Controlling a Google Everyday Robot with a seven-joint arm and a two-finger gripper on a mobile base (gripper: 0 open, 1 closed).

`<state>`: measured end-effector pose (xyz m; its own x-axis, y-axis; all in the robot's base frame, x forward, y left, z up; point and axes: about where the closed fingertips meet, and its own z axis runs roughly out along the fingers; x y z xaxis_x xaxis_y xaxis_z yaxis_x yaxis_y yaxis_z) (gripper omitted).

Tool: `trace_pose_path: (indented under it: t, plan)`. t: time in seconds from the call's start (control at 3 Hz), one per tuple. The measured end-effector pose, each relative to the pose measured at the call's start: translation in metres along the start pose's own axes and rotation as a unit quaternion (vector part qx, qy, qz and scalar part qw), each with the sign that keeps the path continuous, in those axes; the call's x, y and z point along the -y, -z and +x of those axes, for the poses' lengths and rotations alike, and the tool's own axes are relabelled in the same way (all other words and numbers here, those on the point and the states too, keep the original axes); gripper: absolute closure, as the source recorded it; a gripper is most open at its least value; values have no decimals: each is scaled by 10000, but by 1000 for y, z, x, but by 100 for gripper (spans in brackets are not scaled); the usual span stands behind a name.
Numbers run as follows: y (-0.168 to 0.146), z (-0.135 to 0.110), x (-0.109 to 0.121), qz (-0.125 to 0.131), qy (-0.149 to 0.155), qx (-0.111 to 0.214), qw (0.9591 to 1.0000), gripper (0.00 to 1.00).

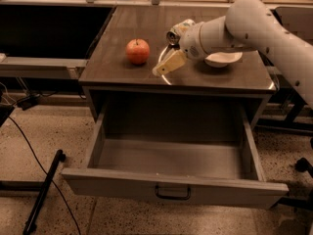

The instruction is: Place apple into top drawer

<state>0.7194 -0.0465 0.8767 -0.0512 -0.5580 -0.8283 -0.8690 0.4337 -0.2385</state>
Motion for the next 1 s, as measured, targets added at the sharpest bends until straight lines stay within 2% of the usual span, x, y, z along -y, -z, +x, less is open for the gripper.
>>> trace_pose_path:
  t: [0.33,0.67,1.0]
  plan:
    - [-48,-4,1,-355,-436,-145,9983,0]
    - [-51,-5,-1,-383,-450,-101,9982,0]
    - [-69,-14,-6,-519,-563,176,9969,0]
